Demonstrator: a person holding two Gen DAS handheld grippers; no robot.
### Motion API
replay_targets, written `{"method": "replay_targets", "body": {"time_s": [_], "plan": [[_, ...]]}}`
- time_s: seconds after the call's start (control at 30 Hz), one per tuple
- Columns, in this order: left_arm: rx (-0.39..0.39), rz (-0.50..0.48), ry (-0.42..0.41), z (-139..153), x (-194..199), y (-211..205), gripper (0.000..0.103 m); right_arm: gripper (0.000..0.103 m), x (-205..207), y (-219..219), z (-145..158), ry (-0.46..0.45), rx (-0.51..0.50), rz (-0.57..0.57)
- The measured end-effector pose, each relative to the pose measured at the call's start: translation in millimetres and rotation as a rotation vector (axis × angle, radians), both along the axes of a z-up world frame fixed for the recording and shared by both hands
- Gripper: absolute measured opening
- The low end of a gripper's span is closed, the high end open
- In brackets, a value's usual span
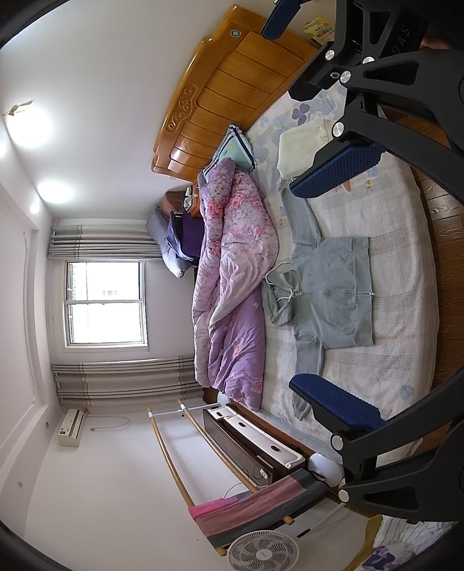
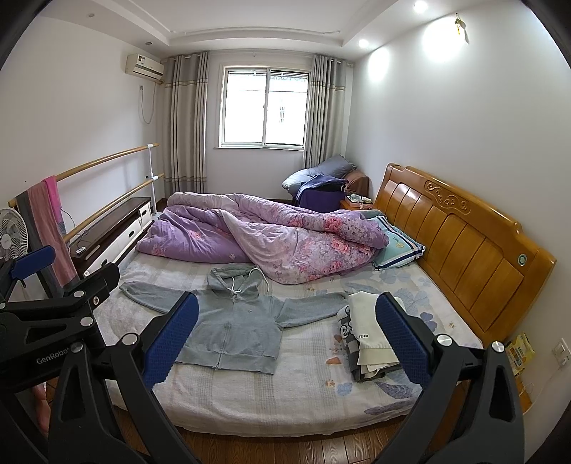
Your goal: Fold large clothes
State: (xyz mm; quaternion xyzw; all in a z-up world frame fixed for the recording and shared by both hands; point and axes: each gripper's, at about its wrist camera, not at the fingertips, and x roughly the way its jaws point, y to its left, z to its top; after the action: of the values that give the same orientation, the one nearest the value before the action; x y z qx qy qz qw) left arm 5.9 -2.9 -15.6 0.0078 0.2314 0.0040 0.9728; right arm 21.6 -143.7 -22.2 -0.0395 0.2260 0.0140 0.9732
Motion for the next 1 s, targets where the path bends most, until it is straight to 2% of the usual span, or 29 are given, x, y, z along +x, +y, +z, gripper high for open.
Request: {"method": "replay_targets", "body": {"time_s": [0.3, 0.6, 1.0], "plan": [[-0.001, -0.001, 0.005, -0.8, 0.2, 2.0, 0.098, 0.096, 3.0, -2.4, -1.0, 0.008, 0.000, 0.001], [-0.001, 0.012, 0.019, -17.0, 6.2, 2.8, 0.098, 0.096, 10.5, -14.8, -3.5, 0.022, 0.003, 0.016], [0.009, 0.031, 0.064, -24.1, 29.9, -27.9, 0.098, 0.096, 31.7, -41.1, -9.7, 0.062, 0.021, 0.041]]}}
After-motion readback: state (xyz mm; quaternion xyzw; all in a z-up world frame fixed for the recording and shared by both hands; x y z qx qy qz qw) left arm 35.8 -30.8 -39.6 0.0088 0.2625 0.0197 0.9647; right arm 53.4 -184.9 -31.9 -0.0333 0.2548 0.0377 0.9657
